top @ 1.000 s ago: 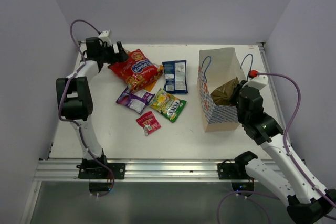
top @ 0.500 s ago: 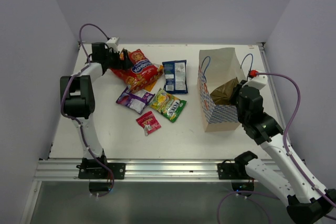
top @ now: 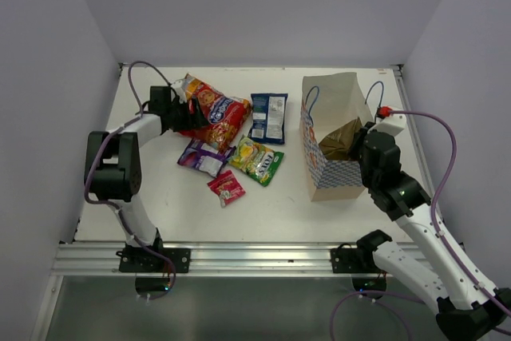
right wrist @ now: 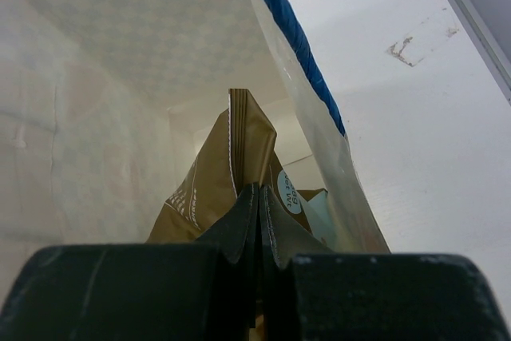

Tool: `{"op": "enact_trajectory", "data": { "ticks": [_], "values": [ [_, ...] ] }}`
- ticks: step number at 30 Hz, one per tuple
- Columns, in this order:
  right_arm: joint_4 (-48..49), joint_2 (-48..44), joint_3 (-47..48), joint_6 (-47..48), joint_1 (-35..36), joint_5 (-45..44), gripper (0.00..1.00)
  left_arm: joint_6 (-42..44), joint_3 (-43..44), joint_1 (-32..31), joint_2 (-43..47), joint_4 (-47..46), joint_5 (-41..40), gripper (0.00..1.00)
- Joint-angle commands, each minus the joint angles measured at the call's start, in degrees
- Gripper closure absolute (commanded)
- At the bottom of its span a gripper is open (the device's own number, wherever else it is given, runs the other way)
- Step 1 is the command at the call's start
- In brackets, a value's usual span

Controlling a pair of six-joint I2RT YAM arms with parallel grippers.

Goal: Place the snacks into the paper bag
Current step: Move the snack to the center of the board, then pick up the snack from the center of the board.

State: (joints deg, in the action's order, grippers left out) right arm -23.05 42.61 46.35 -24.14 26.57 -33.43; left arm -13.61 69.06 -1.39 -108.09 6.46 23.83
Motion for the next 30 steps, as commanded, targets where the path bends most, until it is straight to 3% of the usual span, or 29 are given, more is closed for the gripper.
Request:
{"op": "enact_trajectory", "data": {
  "ticks": [1,5,9,10,12,16,23,30],
  "values": [
    [3.89,-1.04,-0.2,0.85,-0.2,0.21,1.0,-11.43,-9.36,-1.94,7.43,3.83,-2.47,0.25],
    [4.15,-0.86,-0.12,1.11,-0.2,0.47,1.0,-14.96,-17.55,-2.39,15.97,0.92,-3.61,0.25],
    [3.62,-1.04,0.24,1.2,-0.2,0.73,1.0,-9.78,-11.24,-2.13,19.58,7.93,-8.44,0.09],
    [3.62,-1.21,0.15,1.2,-0.2,0.73,1.0,-8.9,-9.75,-1.87,19.41,8.91,-10.46,0.0],
    [3.45,-1.48,0.15,1.03,-0.29,0.73,1.0,-6.44,-6.31,-0.82,18.98,9.97,-11.18,0.0],
    [3.1,-1.92,-0.12,0.94,-0.2,0.82,1.0,-2.31,-1.83,3.4,15.04,7.43,-10.67,0.0],
    [2.31,-2.18,0.23,1.2,-0.29,1.09,1.0,4.72,11.08,3.67,2.72,9.89,-3.28,0.0],
    [2.3,-2.71,-0.03,1.38,-0.2,1.08,1.0,7.36,14.88,3.32,-4.75,14.37,4.72,0.0]
  ]
}}
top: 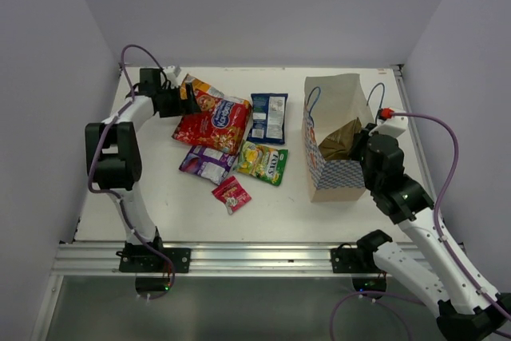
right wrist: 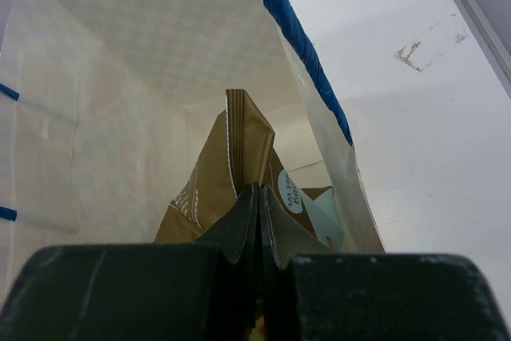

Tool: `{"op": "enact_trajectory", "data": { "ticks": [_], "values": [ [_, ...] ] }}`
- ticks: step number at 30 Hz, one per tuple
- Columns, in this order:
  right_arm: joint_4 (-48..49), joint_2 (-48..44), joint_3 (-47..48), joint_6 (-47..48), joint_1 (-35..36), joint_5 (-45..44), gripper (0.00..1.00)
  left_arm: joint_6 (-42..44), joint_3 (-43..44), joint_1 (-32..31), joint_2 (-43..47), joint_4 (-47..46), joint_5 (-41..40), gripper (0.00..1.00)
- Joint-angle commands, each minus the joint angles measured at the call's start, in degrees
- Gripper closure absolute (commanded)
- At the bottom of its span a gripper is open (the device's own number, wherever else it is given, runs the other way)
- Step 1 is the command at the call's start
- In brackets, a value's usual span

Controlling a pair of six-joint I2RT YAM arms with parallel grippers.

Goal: Place the snacks into the paper bag
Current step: Pick up the snack from the center of the board.

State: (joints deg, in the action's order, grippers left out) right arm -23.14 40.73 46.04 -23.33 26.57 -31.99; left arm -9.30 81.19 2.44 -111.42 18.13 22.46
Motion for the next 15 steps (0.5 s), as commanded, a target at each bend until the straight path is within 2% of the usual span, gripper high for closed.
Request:
{"op": "enact_trajectory", "data": {
  "ticks": [1,11,13,15],
  "values": [
    [2.48,-0.74,0.28,0.57,-0.2,-0.27,1.0,3.41,2.83,-0.85,-1.87,3.31,6.63,0.0],
    [2.48,-0.65,0.19,0.57,-0.29,-0.09,1.0,4.29,0.65,-7.97,-2.93,6.75,9.71,0.0],
    [2.57,-0.74,0.01,0.57,-0.29,-0.18,1.0,3.85,0.11,-8.94,-2.75,5.78,8.05,0.04],
    [2.74,-0.48,0.01,0.48,-0.2,0.08,1.0,3.32,0.46,-9.12,-3.28,5.95,7.51,0.15]
  ]
}}
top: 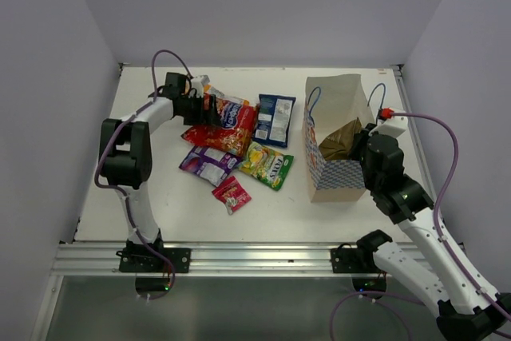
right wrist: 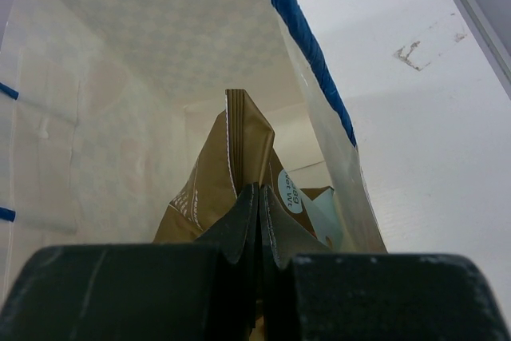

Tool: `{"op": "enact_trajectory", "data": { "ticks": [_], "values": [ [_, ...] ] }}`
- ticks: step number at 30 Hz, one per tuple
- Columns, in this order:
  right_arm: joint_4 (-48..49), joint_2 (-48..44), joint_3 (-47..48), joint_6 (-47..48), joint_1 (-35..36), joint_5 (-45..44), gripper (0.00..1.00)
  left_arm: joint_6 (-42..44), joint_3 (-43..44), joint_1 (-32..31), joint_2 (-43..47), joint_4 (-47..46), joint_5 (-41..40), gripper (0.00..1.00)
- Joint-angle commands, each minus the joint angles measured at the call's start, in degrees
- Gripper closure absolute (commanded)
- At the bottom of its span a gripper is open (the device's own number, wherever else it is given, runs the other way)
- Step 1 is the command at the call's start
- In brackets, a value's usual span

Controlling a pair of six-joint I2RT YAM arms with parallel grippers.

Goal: Place the snacks into the paper bag
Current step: Pick up the snack from the center of the board.

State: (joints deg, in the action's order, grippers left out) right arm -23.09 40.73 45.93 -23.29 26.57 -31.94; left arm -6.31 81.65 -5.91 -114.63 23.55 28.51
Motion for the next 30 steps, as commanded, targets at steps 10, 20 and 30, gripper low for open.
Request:
{"op": "enact_trajectory", "data": {
  "ticks": [10,20,30],
  "values": [
    [2.7,-0.39,0.21,0.35,-0.29,0.13,1.0,-1.69,-1.05,-1.56,1.33,-6.58,6.54,1.0],
    [2.09,-0.83,1.0,1.05,-0.29,0.04,1.0,-10.2,-2.37,-1.56,17.06,-20.81,15.08,1.0],
    [1.56,-0.83,1.35,1.14,-0.29,0.13,1.0,-28.4,2.19,-2.52,27.17,-44.81,19.39,1.0]
  ]
}}
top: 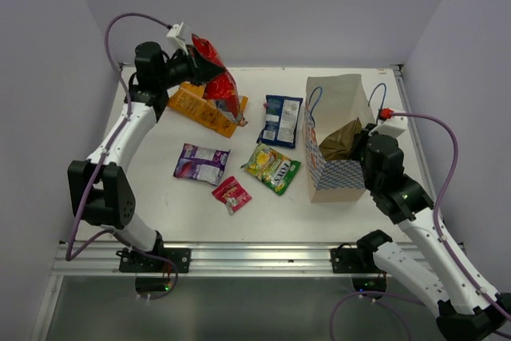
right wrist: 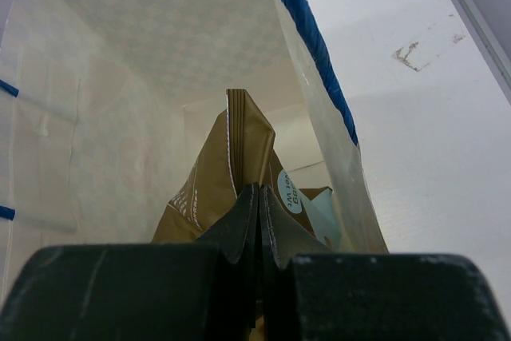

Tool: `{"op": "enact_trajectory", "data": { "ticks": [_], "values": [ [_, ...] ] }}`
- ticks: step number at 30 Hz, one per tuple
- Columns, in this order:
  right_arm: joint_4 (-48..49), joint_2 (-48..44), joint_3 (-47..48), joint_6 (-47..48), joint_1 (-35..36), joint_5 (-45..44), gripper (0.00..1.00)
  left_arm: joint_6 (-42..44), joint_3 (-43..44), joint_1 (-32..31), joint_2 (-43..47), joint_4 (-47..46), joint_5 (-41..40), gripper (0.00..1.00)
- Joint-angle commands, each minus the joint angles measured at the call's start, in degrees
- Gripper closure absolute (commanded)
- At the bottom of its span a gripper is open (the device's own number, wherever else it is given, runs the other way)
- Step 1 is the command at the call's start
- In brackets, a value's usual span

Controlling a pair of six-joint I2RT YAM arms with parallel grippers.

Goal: Place the snacks into the paper bag
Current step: Pick up the snack from the center of the board, then place the snack in the paper bag.

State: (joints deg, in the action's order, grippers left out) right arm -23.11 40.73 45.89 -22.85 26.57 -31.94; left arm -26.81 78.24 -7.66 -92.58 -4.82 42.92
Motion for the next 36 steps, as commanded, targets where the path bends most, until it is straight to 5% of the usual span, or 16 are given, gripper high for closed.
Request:
{"op": "enact_trajectory", "data": {
  "ticks": [1,14,27,36],
  "values": [
    [1.58,-0.83,1.4,0.7,-0.29,0.04,1.0,-9.13,7.26,-0.78,5.47,-16.97,4.72,1.0],
    [1.76,-0.65,1.4,0.0,-0.29,1.27,1.0,-14.5,20.01,-4.03,5.48,-23.31,0.77,1.0],
    [2.2,-0.74,0.78,-0.09,-0.29,1.62,1.0,-14.76,51.19,-15.18,-13.13,-21.46,-2.66,1.0],
    [2.19,-1.18,0.69,0.17,-0.29,1.8,1.0,-18.01,57.2,-21.95,-22.12,-28.57,-2.58,1.0]
  ]
}}
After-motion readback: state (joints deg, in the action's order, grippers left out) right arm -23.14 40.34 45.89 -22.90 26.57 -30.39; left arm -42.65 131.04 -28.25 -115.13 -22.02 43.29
